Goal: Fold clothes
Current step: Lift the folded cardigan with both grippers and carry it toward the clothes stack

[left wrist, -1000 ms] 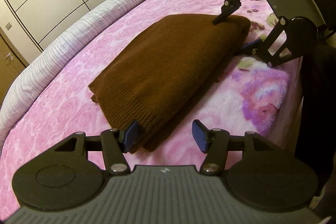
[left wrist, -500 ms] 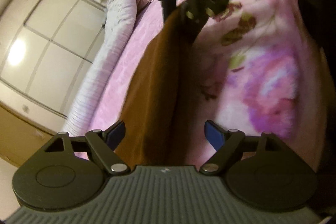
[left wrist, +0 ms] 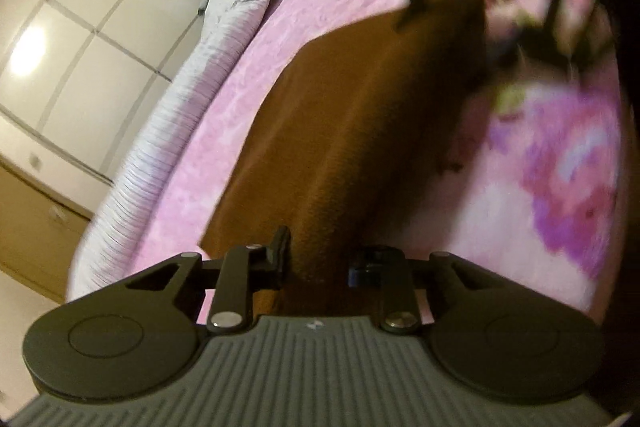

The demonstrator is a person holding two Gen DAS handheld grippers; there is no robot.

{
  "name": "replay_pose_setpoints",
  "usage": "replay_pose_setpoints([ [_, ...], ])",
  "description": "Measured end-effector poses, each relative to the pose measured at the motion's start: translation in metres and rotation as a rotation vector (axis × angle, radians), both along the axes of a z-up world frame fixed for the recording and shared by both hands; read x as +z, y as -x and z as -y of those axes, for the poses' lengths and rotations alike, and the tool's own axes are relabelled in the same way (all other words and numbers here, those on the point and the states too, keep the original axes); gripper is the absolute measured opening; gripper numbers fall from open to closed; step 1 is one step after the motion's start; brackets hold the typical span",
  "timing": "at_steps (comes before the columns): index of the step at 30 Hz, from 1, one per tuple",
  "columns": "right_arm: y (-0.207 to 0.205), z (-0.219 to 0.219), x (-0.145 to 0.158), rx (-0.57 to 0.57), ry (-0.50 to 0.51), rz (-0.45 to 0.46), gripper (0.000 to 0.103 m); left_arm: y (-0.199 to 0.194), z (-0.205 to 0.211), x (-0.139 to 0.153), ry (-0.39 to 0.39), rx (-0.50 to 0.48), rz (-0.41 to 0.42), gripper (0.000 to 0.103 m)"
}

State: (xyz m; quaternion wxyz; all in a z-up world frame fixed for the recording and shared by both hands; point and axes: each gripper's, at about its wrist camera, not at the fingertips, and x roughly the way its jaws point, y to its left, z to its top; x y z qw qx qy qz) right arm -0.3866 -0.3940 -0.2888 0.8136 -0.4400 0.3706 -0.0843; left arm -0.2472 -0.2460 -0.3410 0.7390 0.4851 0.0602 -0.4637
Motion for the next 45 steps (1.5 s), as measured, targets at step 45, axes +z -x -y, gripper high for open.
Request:
replay_pose_setpoints([
  [45, 0.051, 0.041, 0.131, -0.062, -0.136, 0.124, 0.028, -0.038, -0.048, 0.075, -0.221, -0.195, 0.214, 0.021],
])
